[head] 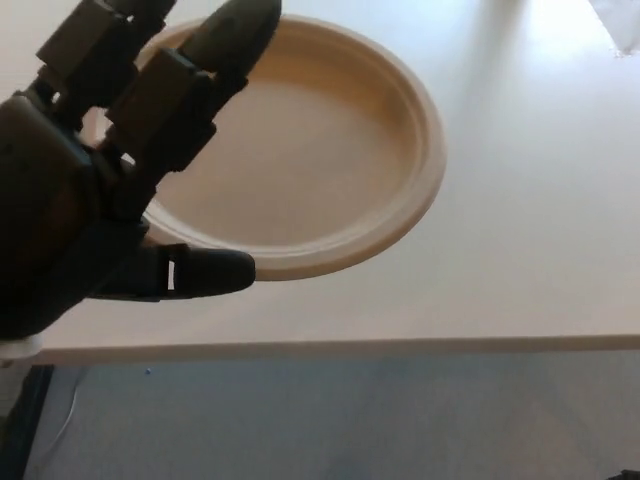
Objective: A person passes a plate to the robot and the robot grabs it with its left hand and places it at the centre of the table infront of it
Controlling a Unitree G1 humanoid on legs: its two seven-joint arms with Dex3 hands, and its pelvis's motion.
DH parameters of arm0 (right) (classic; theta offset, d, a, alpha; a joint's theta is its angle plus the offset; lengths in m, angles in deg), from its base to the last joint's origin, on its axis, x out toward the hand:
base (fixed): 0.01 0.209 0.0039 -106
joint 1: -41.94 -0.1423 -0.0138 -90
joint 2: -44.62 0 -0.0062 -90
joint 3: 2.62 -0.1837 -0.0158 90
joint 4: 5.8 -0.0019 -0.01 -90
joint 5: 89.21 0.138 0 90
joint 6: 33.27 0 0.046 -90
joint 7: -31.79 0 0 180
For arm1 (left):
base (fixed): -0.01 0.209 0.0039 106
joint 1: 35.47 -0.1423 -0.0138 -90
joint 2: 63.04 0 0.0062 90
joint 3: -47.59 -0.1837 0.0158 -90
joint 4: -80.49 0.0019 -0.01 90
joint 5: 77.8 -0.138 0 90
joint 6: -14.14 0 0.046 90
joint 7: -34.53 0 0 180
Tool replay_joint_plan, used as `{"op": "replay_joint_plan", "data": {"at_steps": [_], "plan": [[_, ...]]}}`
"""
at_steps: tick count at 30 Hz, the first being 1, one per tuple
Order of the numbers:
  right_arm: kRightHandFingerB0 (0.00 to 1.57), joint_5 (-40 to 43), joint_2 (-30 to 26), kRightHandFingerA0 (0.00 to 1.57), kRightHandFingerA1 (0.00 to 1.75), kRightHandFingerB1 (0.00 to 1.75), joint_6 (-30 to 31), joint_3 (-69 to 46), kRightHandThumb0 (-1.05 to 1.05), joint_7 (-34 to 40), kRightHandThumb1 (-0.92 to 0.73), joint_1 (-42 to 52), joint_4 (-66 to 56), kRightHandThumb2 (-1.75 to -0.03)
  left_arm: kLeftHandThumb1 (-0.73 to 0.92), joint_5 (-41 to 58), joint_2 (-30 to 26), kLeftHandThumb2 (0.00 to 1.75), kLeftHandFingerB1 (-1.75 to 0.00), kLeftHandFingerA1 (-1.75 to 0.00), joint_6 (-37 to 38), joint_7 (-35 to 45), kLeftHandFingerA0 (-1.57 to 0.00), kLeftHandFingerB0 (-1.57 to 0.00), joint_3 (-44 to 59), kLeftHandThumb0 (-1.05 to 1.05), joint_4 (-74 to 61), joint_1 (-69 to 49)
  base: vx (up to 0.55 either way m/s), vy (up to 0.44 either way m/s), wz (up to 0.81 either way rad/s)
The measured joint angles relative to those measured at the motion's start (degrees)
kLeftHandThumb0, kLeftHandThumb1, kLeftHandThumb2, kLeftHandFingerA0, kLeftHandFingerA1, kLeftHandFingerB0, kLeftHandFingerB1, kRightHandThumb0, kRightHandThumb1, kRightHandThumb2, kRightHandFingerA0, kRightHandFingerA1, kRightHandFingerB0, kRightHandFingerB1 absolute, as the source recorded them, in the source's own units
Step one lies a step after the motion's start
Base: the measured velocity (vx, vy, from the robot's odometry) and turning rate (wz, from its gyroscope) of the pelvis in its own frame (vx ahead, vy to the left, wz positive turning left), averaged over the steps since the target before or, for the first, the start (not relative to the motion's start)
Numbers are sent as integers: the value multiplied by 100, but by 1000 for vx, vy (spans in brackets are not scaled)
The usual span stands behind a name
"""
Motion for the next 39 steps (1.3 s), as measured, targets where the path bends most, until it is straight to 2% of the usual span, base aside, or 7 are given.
{"op": "replay_joint_plan", "data": {"at_steps": [14,20,21,25,27,30,39], "plan": [[17,-20,-55,48,68,43,4,4,-85,-67,-84,-99,3,-67,49,-1256,-210,60,-26,-24,-168,-39,0,-5,-642,-88,585,-194,0,0,0],[15,-19,-83,42,67,50,10,-8,-84,-87,-65,-169,7,-103,53,-1457,-244,57,-25,-25,-222,-56,0,0,-629,-89,446,-272,0,0,0],[18,-18,-85,54,78,42,13,-11,-84,-90,-85,-184,9,-66,54,-1471,-249,57,-24,-28,-225,-56,-5,0,-624,-86,401,-271,0,0,0],[16,-17,-88,40,67,51,15,-18,-83,-94,-65,-207,23,-104,38,-1697,-250,94,-49,-46,-320,-71,-2,-1,-613,-35,321,-224,0,0,0],[15,-17,-88,39,66,51,16,-24,-82,-94,-66,-209,25,-104,51,-1827,-242,94,-43,-69,-368,-143,-58,0,-610,-34,431,-154,0,0,0],[14,-20,-88,38,66,52,16,-21,-85,-95,-68,-206,30,-105,60,-1959,-220,61,-34,-146,-434,-345,-104,-36,-605,-13,706,-74,0,0,0],[20,-53,-91,51,68,42,4,5,-85,-116,-86,-201,38,-65,57,-2131,-250,57,-62,-152,-474,-822,-100,-89,-643,-20,1504,288,0,0,0]]}}
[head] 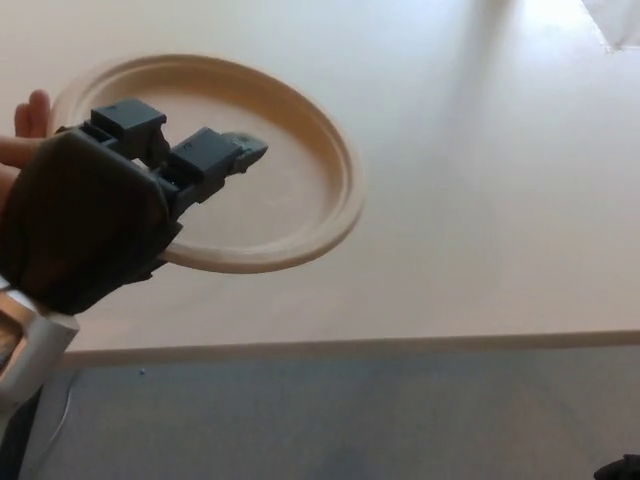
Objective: A person passes a plate to the robot and the robot grabs it with its left hand and places it at the centre of the table infront of it
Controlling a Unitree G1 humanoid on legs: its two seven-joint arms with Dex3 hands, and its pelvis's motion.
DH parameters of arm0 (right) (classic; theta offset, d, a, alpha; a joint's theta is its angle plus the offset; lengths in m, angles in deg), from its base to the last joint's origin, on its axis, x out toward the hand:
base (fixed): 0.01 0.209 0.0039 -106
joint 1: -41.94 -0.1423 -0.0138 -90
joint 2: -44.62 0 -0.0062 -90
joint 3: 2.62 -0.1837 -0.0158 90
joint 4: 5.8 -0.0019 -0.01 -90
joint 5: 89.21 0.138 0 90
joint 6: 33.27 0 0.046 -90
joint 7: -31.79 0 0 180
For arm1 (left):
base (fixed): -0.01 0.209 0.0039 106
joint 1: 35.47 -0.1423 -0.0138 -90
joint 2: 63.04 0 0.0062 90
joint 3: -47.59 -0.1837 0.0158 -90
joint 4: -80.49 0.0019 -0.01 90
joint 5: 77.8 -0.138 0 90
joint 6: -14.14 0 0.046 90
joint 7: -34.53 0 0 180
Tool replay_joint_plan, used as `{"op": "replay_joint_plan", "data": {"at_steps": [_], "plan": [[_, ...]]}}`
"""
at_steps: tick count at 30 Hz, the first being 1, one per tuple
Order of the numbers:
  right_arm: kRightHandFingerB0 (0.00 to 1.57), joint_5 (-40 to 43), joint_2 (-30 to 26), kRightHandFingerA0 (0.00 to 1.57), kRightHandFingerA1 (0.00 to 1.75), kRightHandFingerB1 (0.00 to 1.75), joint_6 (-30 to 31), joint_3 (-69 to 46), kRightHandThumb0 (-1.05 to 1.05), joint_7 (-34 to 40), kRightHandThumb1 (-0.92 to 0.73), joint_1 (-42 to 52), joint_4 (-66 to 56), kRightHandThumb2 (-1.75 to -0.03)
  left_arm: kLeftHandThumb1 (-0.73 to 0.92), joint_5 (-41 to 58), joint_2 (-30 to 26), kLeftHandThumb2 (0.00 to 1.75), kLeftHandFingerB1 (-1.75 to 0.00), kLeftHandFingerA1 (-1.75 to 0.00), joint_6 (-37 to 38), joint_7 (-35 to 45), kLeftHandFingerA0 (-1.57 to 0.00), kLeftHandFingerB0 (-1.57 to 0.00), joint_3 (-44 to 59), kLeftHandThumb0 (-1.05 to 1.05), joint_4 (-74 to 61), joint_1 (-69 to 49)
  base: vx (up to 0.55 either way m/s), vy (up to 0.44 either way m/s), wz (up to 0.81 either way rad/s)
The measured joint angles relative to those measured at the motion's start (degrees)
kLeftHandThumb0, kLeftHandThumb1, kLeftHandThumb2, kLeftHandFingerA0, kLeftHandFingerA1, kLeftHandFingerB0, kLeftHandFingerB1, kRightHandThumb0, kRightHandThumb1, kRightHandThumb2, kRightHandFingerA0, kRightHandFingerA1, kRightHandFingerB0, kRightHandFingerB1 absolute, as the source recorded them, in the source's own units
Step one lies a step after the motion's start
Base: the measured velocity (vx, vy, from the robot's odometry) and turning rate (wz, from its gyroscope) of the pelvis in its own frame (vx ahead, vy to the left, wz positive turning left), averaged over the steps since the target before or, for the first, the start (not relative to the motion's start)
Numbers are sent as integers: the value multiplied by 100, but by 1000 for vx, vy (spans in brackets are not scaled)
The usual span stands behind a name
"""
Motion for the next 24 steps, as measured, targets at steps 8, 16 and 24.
{"op": "replay_joint_plan", "data": {"at_steps": [8,16,24], "plan": [[15,-30,-2,44,66,50,5,11,-83,-21,-68,-34,6,-105,59,8,1,62,-73,-159,-4,-290,-91,-80,-91,-20,304,77,0,0,0],[19,-119,-37,37,65,52,-16,57,-83,-24,-68,-41,-2,-104,60,8,2,58,-72,-155,-6,-430,-95,-81,-184,-16,311,77,0,0,0],[22,-142,-60,39,60,43,-66,65,-85,-35,-88,-53,-14,-67,62,0,2,61,-84,-158,-27,-546,-92,-76,-231,-17,307,94,0,0,0]]}}
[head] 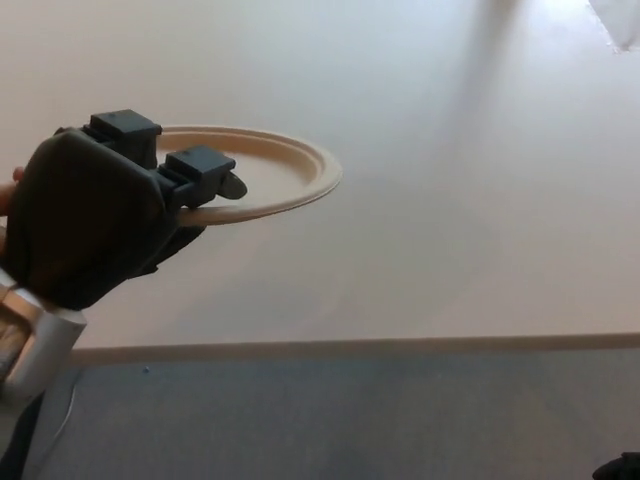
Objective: A person passes a plate to the robot and the robot grabs it with its left hand and places it at the centre of the table infront of it
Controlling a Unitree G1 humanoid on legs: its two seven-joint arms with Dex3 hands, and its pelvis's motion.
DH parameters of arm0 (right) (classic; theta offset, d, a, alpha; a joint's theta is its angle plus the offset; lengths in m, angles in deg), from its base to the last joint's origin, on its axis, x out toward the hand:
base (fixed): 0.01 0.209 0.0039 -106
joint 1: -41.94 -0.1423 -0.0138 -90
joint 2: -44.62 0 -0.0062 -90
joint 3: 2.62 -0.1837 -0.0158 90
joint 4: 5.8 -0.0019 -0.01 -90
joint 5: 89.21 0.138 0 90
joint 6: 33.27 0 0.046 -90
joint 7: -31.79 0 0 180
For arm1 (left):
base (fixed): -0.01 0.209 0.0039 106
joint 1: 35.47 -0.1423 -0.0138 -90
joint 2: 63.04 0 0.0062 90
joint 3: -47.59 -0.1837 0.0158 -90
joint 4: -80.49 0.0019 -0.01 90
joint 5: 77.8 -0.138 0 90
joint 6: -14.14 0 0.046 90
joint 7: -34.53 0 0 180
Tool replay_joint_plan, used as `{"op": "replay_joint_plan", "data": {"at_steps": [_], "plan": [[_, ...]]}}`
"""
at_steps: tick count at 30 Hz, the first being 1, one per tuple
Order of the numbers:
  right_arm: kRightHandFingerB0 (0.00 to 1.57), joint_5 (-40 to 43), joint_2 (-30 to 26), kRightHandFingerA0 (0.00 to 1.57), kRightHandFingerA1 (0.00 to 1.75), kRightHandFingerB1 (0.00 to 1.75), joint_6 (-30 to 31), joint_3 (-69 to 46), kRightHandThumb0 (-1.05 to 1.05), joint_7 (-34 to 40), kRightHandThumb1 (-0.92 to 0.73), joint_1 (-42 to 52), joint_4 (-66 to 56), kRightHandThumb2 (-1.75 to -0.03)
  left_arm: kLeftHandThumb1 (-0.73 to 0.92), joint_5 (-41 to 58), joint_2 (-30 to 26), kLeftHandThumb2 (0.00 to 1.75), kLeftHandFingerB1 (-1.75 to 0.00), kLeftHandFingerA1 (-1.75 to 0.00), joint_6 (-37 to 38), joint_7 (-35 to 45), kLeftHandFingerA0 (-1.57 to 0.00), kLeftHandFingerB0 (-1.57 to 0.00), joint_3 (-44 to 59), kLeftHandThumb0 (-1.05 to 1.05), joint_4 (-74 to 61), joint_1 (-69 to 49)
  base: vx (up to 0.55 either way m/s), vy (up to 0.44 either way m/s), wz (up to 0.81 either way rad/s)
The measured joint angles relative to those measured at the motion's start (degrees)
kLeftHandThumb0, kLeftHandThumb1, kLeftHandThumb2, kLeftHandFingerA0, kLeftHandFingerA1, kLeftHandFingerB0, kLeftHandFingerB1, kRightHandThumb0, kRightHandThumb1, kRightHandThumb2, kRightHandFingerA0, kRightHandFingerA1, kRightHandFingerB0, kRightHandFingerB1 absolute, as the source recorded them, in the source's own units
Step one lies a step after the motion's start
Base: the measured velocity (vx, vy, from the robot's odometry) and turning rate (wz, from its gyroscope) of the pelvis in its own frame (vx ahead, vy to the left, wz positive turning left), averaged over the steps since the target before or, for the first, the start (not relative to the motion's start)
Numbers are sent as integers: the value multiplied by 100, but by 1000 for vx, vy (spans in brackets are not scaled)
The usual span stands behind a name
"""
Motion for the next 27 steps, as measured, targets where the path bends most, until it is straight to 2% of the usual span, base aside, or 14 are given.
{"op": "replay_joint_plan", "data": {"at_steps": [1,4,5,6,9,10,13,16,17,19,20,21,22,27], "plan": [[21,0,0,37,60,43,-1,-3,-83,-1,-90,-3,0,-67,61,0,0,61,-107,-159,0,-17,-88,-67,-5,-16,0,5,0,0,0],[20,-5,-4,38,63,43,-4,-3,-84,-1,-88,-12,-2,-67,60,-4,19,60,-110,-157,0,-105,-88,-66,-56,-16,10,83,0,0,0],[17,-5,-4,40,68,52,-8,-5,-83,-1,-68,-18,-2,-105,61,-9,26,58,-104,-153,0,-132,-90,-70,-82,-15,28,145,0,0,0],[18,-3,-4,33,64,53,-16,-9,-85,-2,-67,-26,-4,-103,64,-13,29,59,-79,-149,0,-166,-94,-78,-101,-19,46,211,0,0,0],[18,3,-4,43,69,53,-23,-50,-83,-11,-67,-34,-4,-105,64,-14,79,59,-75,-147,-3,-246,-95,-82,-169,-20,140,415,0,0,0],[20,7,-4,40,66,53,-26,-69,-83,-20,-68,-41,-4,-105,61,-27,113,58,-60,-141,-4,-292,-95,-86,-215,-22,206,525,0,0,0],[18,-1,-6,39,66,53,-26,-61,-84,-26,-68,-58,0,-105,60,-48,230,58,-70,-148,-45,-371,-94,-85,-355,-18,438,844,0,0,0],[18,-3,-6,38,65,52,-25,-61,-84,-28,-68,-75,-1,-105,62,-105,353,58,-65,-148,-99,-451,-95,-87,-587,-20,937,1268,0,0,0],[21,-4,-6,51,69,45,-25,-60,-85,-28,-88,-76,-2,-66,55,-123,384,56,-55,-146,-119,-472,-102,-89,-653,-21,1075,1378,0,0,0],[21,-3,-5,47,66,44,-23,-61,-85,-28,-87,-74,-3,-66,59,-174,492,60,-58,-153,-142,-570,-96,-84,-852,-20,1530,1686,0,0,0],[21,-2,-3,47,66,44,-24,-62,-85,-28,-87,-78,-6,-66,59,-200,530,60,-58,-153,-160,-604,-96,-84,-945,-20,1751,1809,0,0,0],[20,-1,-4,32,59,44,-22,-64,-84,-28,-88,-79,-7,-67,60,-218,546,60,-60,-158,-172,-621,-94,-81,-1024,-20,1921,1913,0,0,0],[18,-4,-4,29,61,51,-22,-60,-84,-27,-67,-83,-9,-102,61,-241,570,61,-56,-156,-186,-641,-96,-83,-1144,-26,2187,2072,0,0,0],[17,-5,-4,36,63,52,-23,-60,-85,-27,-68,-154,-17,-105,69,-352,787,64,-54,-148,-280,-686,-92,-75,-1670,-29,3403,2762,0,0,0]]}}
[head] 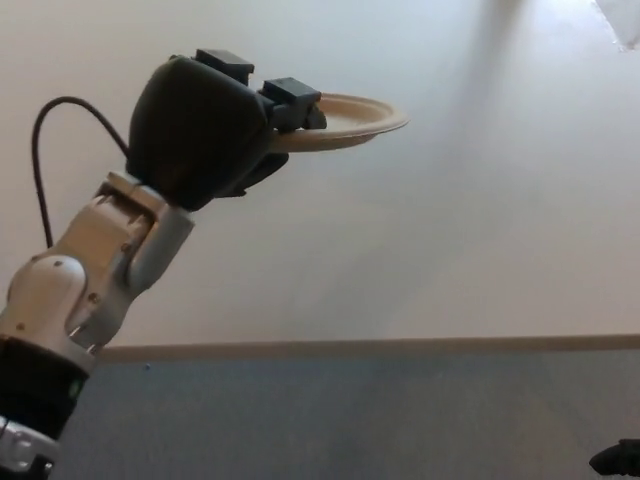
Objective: A person passes a plate to the robot and the robot grabs it with its left hand and places it at the centre of the table infront of it
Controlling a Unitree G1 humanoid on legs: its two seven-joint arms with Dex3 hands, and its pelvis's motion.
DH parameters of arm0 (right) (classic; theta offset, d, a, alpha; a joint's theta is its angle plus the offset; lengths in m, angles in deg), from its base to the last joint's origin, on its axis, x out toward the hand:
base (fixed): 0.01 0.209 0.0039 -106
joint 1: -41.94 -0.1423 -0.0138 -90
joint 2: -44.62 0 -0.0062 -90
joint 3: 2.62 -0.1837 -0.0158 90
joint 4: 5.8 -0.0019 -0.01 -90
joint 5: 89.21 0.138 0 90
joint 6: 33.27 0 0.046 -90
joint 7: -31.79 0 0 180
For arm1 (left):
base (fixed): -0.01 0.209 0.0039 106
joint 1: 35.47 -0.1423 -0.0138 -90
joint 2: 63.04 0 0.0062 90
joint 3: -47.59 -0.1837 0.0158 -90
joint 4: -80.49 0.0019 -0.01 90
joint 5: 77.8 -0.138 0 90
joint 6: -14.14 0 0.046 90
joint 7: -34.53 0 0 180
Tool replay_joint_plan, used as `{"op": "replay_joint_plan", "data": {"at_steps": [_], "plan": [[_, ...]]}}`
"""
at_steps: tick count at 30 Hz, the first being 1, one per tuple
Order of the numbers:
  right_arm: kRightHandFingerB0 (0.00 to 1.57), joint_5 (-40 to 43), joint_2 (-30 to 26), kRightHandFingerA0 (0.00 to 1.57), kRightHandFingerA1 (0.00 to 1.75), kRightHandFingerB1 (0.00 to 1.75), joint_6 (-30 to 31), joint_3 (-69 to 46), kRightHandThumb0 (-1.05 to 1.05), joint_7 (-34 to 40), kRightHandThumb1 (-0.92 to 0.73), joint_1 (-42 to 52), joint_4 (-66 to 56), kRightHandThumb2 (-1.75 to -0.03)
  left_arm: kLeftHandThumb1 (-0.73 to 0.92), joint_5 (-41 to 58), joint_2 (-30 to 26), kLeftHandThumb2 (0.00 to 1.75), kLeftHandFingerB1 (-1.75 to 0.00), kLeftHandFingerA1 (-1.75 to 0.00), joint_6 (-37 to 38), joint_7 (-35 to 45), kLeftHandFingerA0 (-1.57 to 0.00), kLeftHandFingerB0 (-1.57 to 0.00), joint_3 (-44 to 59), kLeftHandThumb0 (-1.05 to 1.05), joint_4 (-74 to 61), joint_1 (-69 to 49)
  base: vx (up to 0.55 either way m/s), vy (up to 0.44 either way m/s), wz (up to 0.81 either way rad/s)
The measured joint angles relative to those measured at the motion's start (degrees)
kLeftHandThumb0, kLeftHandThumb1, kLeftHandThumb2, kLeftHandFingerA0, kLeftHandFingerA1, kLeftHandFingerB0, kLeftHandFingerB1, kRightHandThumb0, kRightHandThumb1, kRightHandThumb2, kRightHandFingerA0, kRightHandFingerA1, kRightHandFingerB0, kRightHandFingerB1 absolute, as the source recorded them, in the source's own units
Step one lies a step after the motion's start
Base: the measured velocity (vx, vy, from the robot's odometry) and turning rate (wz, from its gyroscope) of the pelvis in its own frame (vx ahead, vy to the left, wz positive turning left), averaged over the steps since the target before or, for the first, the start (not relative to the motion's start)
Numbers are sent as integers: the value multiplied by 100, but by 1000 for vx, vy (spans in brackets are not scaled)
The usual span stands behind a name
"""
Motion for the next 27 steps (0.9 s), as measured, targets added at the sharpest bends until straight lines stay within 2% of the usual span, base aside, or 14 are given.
{"op": "replay_joint_plan", "data": {"at_steps": [2,6,7,8,9,10,11,14,15,16,18,19,23,27], "plan": [[18,0,1,34,63,52,0,1,-85,0,-67,-14,-1,-104,55,-9,34,76,-59,-134,0,13,-101,-71,-132,-40,302,155,0,0,0],[16,0,3,28,60,51,5,1,-84,0,-67,-45,-8,-102,68,-11,154,63,-56,-144,-36,196,-89,-75,-522,-28,1317,578,0,0,0],[16,0,3,33,62,51,11,0,-85,-1,-67,-63,-9,-103,62,8,182,99,-62,-111,-71,293,-93,-57,-579,-28,1556,650,0,0,0],[16,1,3,33,62,51,16,-2,-85,-1,-67,-78,-11,-103,62,29,193,99,-62,-111,-101,383,-93,-57,-606,-28,1714,690,0,0,0],[16,1,3,34,62,51,17,-2,-85,-1,-68,-83,-12,-104,69,34,194,61,-37,-99,-121,433,-85,-49,-618,-36,1772,701,0,0,0],[16,1,3,34,62,51,17,-1,-85,-1,-68,-85,-11,-104,69,44,195,61,-37,-99,-181,567,-85,-49,-646,-36,1869,718,0,0,0],[19,0,2,36,58,43,16,3,-86,-1,-89,-86,-11,-66,52,59,195,79,-37,-43,-210,649,-22,-11,-660,-66,1921,729,0,0,0],[20,-3,2,34,56,43,15,12,-86,0,-90,-93,-13,-67,48,114,193,86,-28,-32,-285,905,-4,-4,-666,-73,2016,739,0,0,0],[20,-3,3,35,57,41,14,18,-86,-1,-88,-98,-14,-64,43,137,193,74,-12,-18,-334,1041,0,0,-667,-87,2034,740,0,0,0],[18,-4,2,30,61,51,14,20,-85,0,-67,-100,-14,-103,56,142,193,62,-12,-21,-348,1079,0,0,-667,-92,2037,741,0,0,0],[18,-3,3,30,61,51,14,18,-85,-1,-67,-108,-14,-103,56,159,193,62,-12,-21,-460,1343,0,0,-670,-92,2044,755,0,0,0],[21,-1,3,32,55,41,15,16,-87,-1,-89,-112,-14,-64,53,167,193,93,0,-3,-511,1452,0,0,-671,-93,2044,764,0,0,0],[20,-2,2,24,55,44,15,16,-84,-1,-87,-140,-14,-66,51,193,193,94,0,-3,-704,1831,0,0,-670,-93,2032,813,0,0,0],[19,4,3,35,58,42,14,1,-85,-1,-87,-186,-15,-66,49,233,193,93,0,-3,-910,2225,0,0,-666,-91,1975,874,0,0,0]]}}
